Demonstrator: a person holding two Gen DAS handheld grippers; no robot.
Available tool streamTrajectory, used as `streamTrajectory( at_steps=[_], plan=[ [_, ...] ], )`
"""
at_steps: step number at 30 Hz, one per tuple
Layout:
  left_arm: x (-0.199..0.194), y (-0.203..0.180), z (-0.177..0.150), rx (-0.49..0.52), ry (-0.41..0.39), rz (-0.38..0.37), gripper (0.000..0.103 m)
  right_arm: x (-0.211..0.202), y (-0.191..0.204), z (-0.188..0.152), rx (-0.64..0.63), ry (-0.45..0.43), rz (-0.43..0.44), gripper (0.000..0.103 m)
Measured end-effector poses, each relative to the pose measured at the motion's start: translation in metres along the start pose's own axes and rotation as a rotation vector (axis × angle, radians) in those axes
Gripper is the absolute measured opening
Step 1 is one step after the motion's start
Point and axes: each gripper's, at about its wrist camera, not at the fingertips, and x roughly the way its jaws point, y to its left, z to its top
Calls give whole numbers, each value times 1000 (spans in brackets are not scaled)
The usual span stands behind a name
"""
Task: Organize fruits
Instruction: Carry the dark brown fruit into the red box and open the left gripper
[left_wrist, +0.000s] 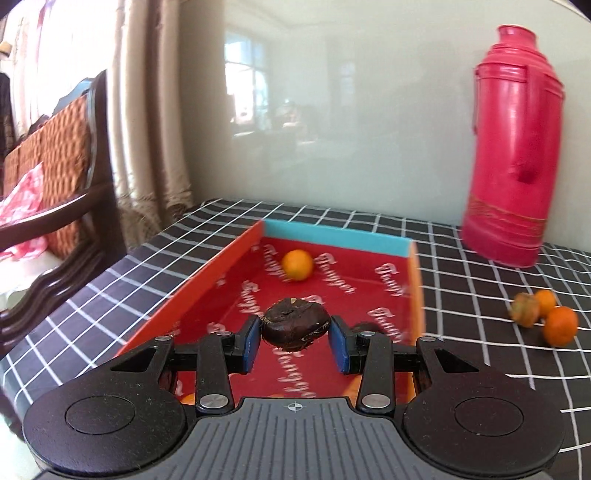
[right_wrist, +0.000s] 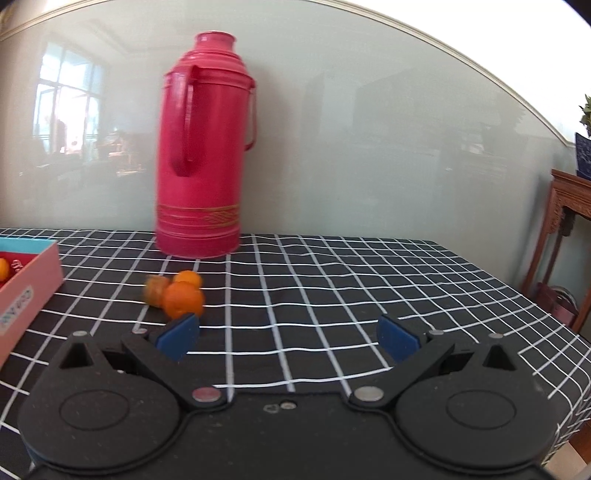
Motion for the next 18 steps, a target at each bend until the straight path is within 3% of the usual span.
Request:
streamTrajectory(
  at_steps=[7,10,11,18],
  plan=[
    [5,27,-3,-99,84,-16,43,-6,21,3,-36,-18,51,97],
    [-2,35,-4,-110,64,6,72,-7,29,4,-50,-23,68,97],
    [-5,38,-4,-114,51,10,74,-7,31,4,-54,-23,73,97],
    [-16,56,-3,-132,35,11,74,1,46,5,-78,-9,110,97]
  ],
)
